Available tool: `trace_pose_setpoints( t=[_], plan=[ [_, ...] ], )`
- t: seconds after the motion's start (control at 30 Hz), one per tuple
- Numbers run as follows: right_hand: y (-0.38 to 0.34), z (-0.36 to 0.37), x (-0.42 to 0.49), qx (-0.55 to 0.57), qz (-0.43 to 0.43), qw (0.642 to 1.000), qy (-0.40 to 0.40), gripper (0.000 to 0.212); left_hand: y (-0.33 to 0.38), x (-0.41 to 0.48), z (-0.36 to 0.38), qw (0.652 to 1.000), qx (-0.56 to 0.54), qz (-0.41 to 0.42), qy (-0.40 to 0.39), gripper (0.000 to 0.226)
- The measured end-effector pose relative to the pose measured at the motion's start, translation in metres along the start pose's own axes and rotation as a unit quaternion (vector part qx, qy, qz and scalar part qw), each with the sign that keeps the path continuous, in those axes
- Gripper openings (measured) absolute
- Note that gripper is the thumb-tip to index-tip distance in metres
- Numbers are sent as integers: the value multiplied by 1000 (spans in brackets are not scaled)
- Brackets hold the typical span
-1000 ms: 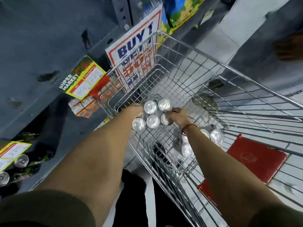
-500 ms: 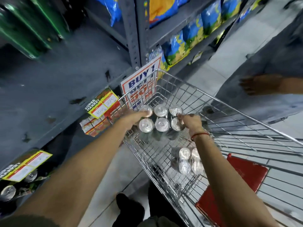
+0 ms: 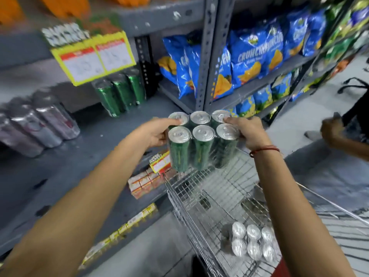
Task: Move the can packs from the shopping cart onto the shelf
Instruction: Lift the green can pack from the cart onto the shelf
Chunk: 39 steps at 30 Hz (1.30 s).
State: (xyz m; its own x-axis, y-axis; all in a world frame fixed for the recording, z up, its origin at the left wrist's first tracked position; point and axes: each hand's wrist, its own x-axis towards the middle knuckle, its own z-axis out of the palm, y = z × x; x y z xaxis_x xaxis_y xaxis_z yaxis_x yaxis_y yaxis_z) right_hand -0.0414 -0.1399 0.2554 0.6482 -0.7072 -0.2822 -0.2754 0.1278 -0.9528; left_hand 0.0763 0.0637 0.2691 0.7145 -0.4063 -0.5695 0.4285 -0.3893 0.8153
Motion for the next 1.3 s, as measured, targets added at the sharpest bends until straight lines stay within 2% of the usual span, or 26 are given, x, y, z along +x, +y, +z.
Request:
trace_pose_setpoints(
  t=[0.17, 0.33, 0.5, 0.67, 0.77, 0.83, 0.93, 1.0, 1.07, 1.1, 1.2, 1.27, 1.3],
  plan=[
    [-35, 58, 4, -2, -51, 998, -44, 28, 19, -21, -52, 997, -19, 28, 67, 22],
    [-48, 118, 26, -44, -56, 995, -73, 68, 17, -16, -93, 991, -46, 14, 126, 23],
    [-49, 165, 49, -100, -58, 987, -109, 63, 9, 0, -116, 984, -67, -8, 163, 24],
    [-44, 194, 63, -182, -72, 976, -96, 66, 3, 20, -124, 980, -97, -26, 170, 15],
    [-43, 201, 71, -204, -72, 972, -93, 65, 1, 31, -128, 978, -104, -13, 182, 33],
    [-42, 203, 74, -209, -73, 970, -95, 57, 0, 37, -131, 978, -87, -6, 192, 38],
    [-41, 199, 73, -226, -97, 964, -104, 40, -2, 38, -133, 983, -26, -5, 179, 48],
    [-39, 191, 68, -229, -119, 960, -108, 45, -4, 35, -134, 984, 32, 3, 175, 56],
    [-33, 175, 57, -219, -154, 959, -92, 47, -9, 31, -125, 962, 148, 27, 227, 67],
    [-27, 165, 50, -209, -175, 959, -78, 46, -13, 25, -115, 938, 207, 50, 273, 70],
    [13, 122, 31, -161, -194, 967, -39, 33, -30, 4, -63, 832, 324, 210, 399, 67],
    [59, 87, 23, -147, -156, 977, -14, 23, -43, -2, -24, 795, 324, 322, 399, 55],
    [85, 69, 20, -146, -116, 982, -3, 25, -51, -1, -4, 783, 328, 366, 382, 48]
  ],
)
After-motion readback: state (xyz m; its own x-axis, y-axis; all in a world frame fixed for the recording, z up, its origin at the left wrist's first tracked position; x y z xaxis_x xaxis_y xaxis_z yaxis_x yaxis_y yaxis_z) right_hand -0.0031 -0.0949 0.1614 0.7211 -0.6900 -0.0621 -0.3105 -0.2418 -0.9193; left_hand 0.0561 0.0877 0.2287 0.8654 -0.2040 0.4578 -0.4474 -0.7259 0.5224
